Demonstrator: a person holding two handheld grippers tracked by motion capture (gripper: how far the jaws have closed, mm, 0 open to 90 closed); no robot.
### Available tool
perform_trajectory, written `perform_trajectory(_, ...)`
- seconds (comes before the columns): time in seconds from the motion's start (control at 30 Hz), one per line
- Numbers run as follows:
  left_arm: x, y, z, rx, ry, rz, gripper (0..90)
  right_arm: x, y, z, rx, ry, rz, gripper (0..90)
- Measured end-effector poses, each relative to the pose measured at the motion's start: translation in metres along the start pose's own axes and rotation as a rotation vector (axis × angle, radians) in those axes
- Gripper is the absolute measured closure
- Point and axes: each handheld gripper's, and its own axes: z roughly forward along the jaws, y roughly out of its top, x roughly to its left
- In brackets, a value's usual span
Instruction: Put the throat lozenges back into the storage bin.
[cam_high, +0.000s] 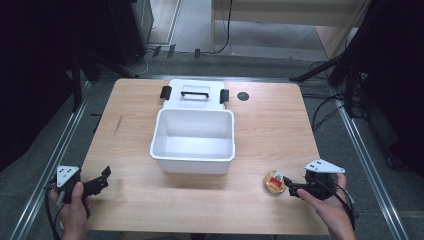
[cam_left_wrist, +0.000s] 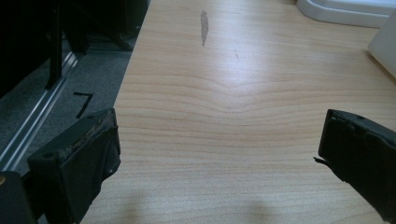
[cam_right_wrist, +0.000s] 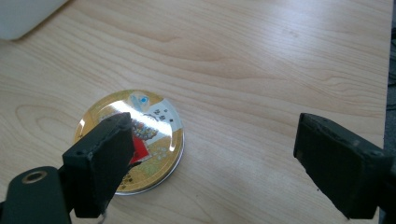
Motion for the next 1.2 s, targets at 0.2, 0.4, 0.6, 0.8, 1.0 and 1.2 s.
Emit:
perform_trajectory(0.2, 0.0, 0.0, 0.0, 0.006, -0.005, 0.002, 0.0, 0.004, 0.013, -0.001, 0.079, 0.003, -0.033, 12.5)
perform_trajectory(0.4, 0.001, 0.0, 0.0, 0.011, -0.015, -0.001, 0.0, 0.01, 0.031, -0.001, 0.174, 0.033, -0.091, 12.5)
perform_trajectory(0.6, 0.001, 0.0, 0.0, 0.015, -0.024, -0.004, 0.0, 0.017, 0.039, 0.005, 0.247, 0.061, -0.132, 12.9)
perform_trajectory(0.8, 0.002, 0.0, 0.0, 0.017, -0.026, -0.008, 0.0, 0.029, 0.049, 0.014, 0.362, 0.102, -0.168, 3.8)
perform_trajectory(1.0, 0.001, 0.0, 0.0, 0.016, -0.022, -0.008, 0.0, 0.037, 0.053, 0.026, 0.437, 0.126, -0.187, 3.4)
perform_trajectory(1.2, 0.002, 0.0, 0.0, 0.019, -0.025, -0.008, 0.0, 0.045, 0.052, 0.04, 0.504, 0.128, -0.208, 5.2)
